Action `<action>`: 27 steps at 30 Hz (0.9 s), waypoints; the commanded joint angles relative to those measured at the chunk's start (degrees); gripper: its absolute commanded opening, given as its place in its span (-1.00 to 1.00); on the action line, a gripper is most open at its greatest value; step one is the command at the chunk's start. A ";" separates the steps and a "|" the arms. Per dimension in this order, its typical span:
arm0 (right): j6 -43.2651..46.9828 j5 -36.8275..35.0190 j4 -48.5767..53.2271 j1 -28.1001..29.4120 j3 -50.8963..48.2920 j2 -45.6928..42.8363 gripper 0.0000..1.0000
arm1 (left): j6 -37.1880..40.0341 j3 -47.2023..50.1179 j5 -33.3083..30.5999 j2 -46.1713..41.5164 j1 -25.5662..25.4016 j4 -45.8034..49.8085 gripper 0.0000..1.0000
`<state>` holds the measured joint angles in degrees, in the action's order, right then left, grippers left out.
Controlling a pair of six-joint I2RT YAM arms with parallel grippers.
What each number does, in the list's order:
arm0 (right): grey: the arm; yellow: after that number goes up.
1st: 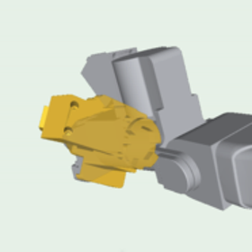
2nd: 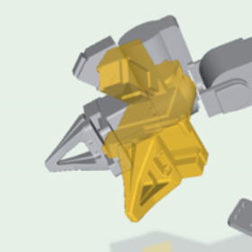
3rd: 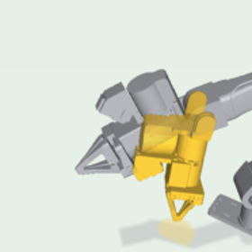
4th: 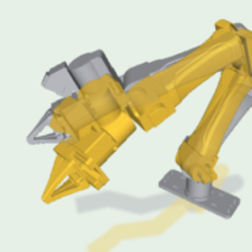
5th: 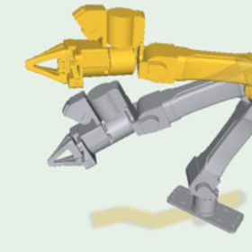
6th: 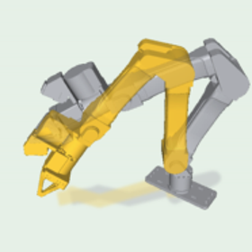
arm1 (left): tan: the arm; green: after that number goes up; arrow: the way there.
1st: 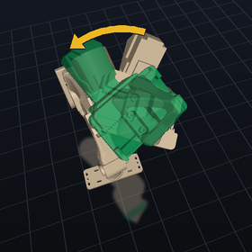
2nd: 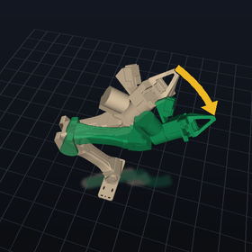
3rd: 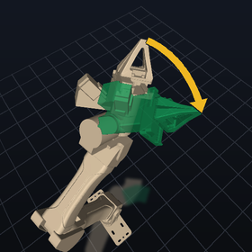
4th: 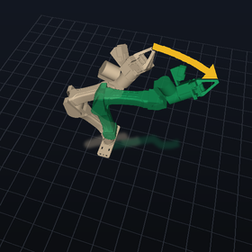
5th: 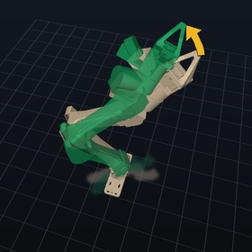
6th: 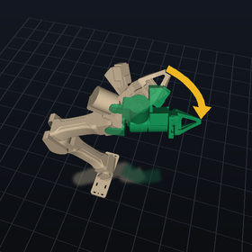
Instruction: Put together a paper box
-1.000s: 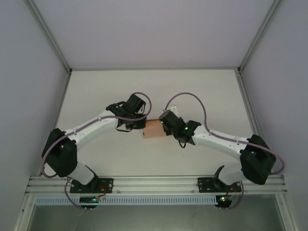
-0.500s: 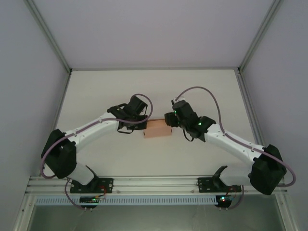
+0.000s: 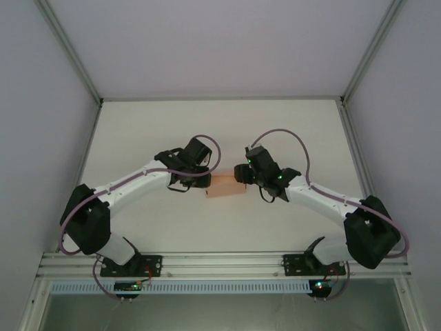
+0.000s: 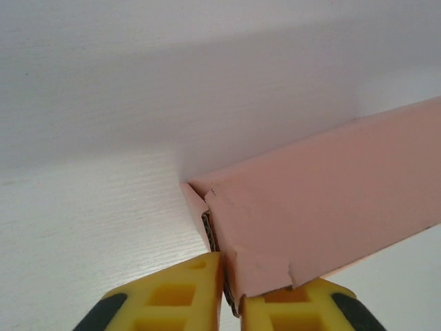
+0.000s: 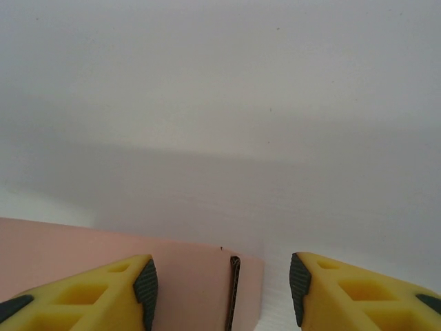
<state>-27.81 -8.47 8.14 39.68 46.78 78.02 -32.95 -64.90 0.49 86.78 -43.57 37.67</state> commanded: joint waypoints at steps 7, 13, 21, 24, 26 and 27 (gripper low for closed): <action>-5.90 -1.90 2.16 1.38 -5.69 1.52 -0.07 | 9.32 -6.75 7.75 -1.28 0.15 7.44 0.22; -8.29 -1.53 1.56 1.97 -7.68 1.17 -0.38 | 7.65 -6.93 7.51 -3.64 2.06 6.26 0.99; -10.61 -0.10 0.30 2.16 -10.78 0.30 -0.74 | 1.15 1.89 18.92 -3.11 10.41 -4.62 0.99; -10.94 -0.06 0.21 2.15 -11.48 0.03 -0.74 | 0.27 5.71 21.98 -2.89 12.42 -9.77 0.92; -11.06 0.26 0.08 2.15 -11.68 0.04 -0.73 | 0.43 7.40 23.98 -2.59 13.63 -12.24 0.79; -11.08 0.42 0.23 2.15 -11.67 0.03 -0.73 | 0.17 8.00 24.41 -2.37 14.01 -12.80 0.75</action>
<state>-38.06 -10.02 -3.07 41.41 38.74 75.48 -31.48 -57.95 19.73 84.14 -30.63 30.63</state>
